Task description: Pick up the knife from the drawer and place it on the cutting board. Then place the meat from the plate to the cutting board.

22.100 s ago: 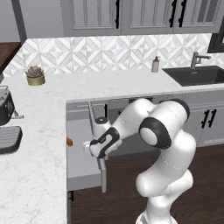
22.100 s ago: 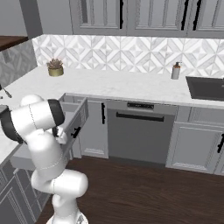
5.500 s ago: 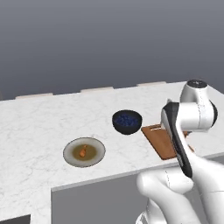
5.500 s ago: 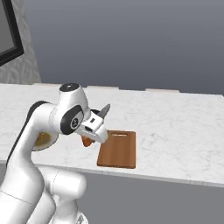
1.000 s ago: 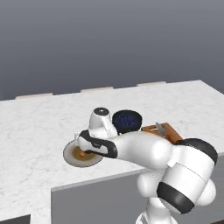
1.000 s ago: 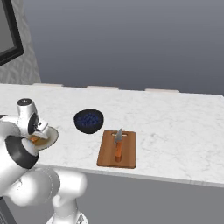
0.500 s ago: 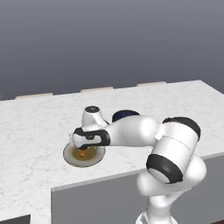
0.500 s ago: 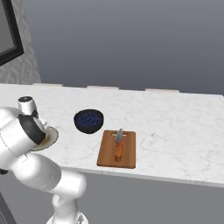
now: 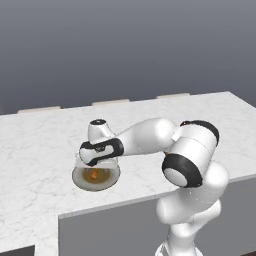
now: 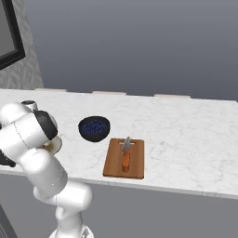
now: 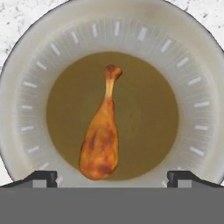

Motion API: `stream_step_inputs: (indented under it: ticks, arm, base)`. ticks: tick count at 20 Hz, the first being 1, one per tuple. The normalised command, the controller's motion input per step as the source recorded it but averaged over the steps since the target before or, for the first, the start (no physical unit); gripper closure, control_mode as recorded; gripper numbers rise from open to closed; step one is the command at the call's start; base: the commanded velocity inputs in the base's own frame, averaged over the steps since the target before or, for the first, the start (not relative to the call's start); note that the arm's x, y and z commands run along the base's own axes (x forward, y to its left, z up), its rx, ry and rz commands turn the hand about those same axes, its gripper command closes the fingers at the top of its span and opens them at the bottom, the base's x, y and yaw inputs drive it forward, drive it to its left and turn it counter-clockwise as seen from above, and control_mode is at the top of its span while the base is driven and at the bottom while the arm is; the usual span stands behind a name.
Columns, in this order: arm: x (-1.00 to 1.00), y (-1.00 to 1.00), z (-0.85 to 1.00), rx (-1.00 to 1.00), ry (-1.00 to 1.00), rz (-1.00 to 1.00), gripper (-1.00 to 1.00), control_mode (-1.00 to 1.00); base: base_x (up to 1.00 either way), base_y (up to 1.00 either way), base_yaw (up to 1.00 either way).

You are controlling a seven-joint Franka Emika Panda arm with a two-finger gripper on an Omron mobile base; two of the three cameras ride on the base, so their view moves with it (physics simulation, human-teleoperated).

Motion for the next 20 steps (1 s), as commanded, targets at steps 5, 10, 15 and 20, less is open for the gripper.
stream_step_inputs:
  ticks: [5, 10, 15, 20]
  arm:
    - [0.07, 0.17, -0.22, -0.06, 0.00, 0.00, -1.00, -1.00]
    - [0.16, 0.14, -0.18, -0.07, 0.00, 0.00, -1.00, -1.00]
    - [0.00, -0.13, -0.23, -0.03, 0.06, 0.00, -1.00, -1.00]
    - [0.00, -0.03, -0.07, 0.00, 0.01, 0.00, 1.00, -1.00]
  base:
    - [0.00, 0.00, 0.00]
    - [0.00, 0.00, 0.00]
    - [0.00, 0.00, 0.00]
    - [0.00, 0.00, 0.00]
